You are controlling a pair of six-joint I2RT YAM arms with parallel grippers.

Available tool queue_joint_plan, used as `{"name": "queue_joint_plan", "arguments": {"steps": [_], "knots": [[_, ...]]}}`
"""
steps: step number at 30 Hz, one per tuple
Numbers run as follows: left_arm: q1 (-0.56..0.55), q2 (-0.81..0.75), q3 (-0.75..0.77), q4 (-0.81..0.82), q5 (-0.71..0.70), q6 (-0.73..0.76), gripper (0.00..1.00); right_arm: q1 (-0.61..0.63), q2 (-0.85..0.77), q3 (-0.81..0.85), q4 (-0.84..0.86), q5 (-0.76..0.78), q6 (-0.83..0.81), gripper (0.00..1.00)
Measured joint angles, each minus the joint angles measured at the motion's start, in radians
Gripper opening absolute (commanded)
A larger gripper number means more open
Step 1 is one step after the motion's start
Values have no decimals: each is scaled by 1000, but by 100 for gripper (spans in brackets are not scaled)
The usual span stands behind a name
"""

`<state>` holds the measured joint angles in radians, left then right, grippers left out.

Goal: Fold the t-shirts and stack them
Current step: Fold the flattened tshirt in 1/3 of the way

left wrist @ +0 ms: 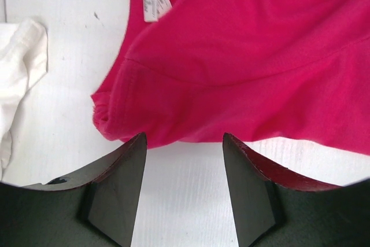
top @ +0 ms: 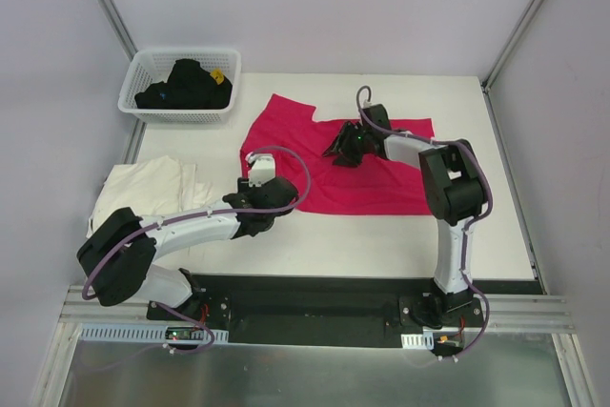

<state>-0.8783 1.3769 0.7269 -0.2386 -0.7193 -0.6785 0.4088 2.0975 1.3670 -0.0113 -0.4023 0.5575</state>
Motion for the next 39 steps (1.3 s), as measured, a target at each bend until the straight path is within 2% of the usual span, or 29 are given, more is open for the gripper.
{"name": "queue_joint_plan", "arguments": {"steps": [8, 13, 18, 24, 28, 33, 39], "knots": [[2, 20, 28, 116, -77, 123, 55, -107, -90, -93, -2, 13, -26, 49], [2, 109, 99, 219, -86, 207, 55, -144, -111, -117, 10, 11, -27, 48], [6, 248, 176, 369, -77, 306, 54, -156, -124, -172, 63, 0, -16, 48], [83, 307, 144, 469, -6, 309, 53, -200, -207, -332, 132, -13, 2, 47], [135, 308, 98, 471, -5, 284, 52, -245, -240, -393, 168, -19, 12, 46], [97, 293, 66, 399, 4, 214, 51, -299, -243, -430, 227, -47, 38, 46], [29, 80, -35, 216, 79, 91, 52, -337, -243, -441, 261, -51, 53, 46]]}}
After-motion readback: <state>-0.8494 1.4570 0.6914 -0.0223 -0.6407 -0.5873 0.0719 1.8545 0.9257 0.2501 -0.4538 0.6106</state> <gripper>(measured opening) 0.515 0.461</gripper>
